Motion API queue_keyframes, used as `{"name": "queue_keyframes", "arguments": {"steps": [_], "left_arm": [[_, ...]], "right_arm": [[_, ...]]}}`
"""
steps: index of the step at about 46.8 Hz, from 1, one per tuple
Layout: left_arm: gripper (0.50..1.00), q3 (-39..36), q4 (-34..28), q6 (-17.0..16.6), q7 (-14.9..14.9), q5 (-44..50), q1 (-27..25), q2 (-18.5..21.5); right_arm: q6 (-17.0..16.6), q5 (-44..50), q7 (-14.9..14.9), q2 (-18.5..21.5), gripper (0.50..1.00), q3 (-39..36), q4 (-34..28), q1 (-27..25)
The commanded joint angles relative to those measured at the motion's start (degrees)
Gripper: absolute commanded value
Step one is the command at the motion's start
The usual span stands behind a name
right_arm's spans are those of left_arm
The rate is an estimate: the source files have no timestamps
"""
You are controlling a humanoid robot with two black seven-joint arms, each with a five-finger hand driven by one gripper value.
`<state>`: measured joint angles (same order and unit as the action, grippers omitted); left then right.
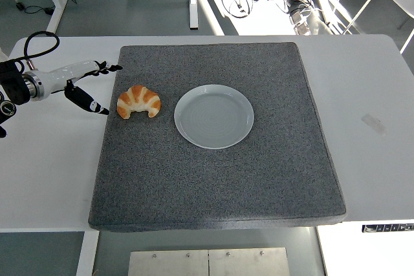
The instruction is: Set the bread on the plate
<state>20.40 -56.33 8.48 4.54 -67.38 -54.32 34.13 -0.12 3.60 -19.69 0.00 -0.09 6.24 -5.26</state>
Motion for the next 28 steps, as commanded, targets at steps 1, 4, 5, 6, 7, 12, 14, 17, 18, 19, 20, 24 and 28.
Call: {"name": "queue_keyframes", "arguments": {"steps": [1,4,5,6,7,12,14,17,18,19,20,24,28], "left_arm": [[0.98,0.2,1.7,-1.1,0.3,0.8,0.1,-1.4],[0.978,0.2,2.9,-1.4,1.7,2.3,0.0,-2.2],[0.978,0.0,3.0,-1.4,2.1,2.9,0.0,-2.6],[0.978,0.0,3.0,-1.4,2.3,3.4,0.0,-2.8],[0.978,0.0,3.0,-1.4,2.5,3.8,0.1,-3.0],[0.98,-0.1,3.0,-1.4,2.6,4.4,0.1,-3.6],[0.978,-0.2,2.8,-1.4,2.6,4.2,0.1,-4.2],[0.978,-1.2,2.6,-1.4,2.5,3.7,0.2,-4.6],[0.978,-2.2,2.6,-1.4,2.5,3.7,-0.1,-4.6],[0.978,-3.3,2.7,-1.4,2.5,3.6,-0.4,-4.5],[0.978,-4.4,2.9,-1.4,2.5,3.7,-0.7,-4.3],[0.978,-5.3,3.1,-1.4,2.8,4.2,-0.9,-4.3],[0.978,-5.4,3.2,-2.8,2.8,4.2,-0.7,-4.6]], "right_arm": [[-0.1,0.0,0.0,0.0,1.0,0.0,0.0,0.0],[0.0,0.0,0.0,0.0,1.0,0.0,0.0,0.0],[0.0,0.0,0.0,0.0,1.0,0.0,0.0,0.0],[0.0,0.0,0.0,0.0,1.0,0.0,0.0,0.0],[0.0,0.0,0.0,0.0,1.0,0.0,0.0,0.0],[0.0,0.0,0.0,0.0,1.0,0.0,0.0,0.0],[0.0,0.0,0.0,0.0,1.0,0.0,0.0,0.0],[0.0,0.0,0.0,0.0,1.0,0.0,0.0,0.0],[0.0,0.0,0.0,0.0,1.0,0.0,0.0,0.0],[-0.1,0.0,0.0,0.0,1.0,0.0,0.0,0.0],[0.0,0.0,0.0,0.0,1.0,0.0,0.0,0.0],[0.0,0.0,0.0,0.0,1.0,0.0,0.0,0.0],[-0.1,0.0,0.0,0.0,1.0,0.0,0.0,0.0]]}}
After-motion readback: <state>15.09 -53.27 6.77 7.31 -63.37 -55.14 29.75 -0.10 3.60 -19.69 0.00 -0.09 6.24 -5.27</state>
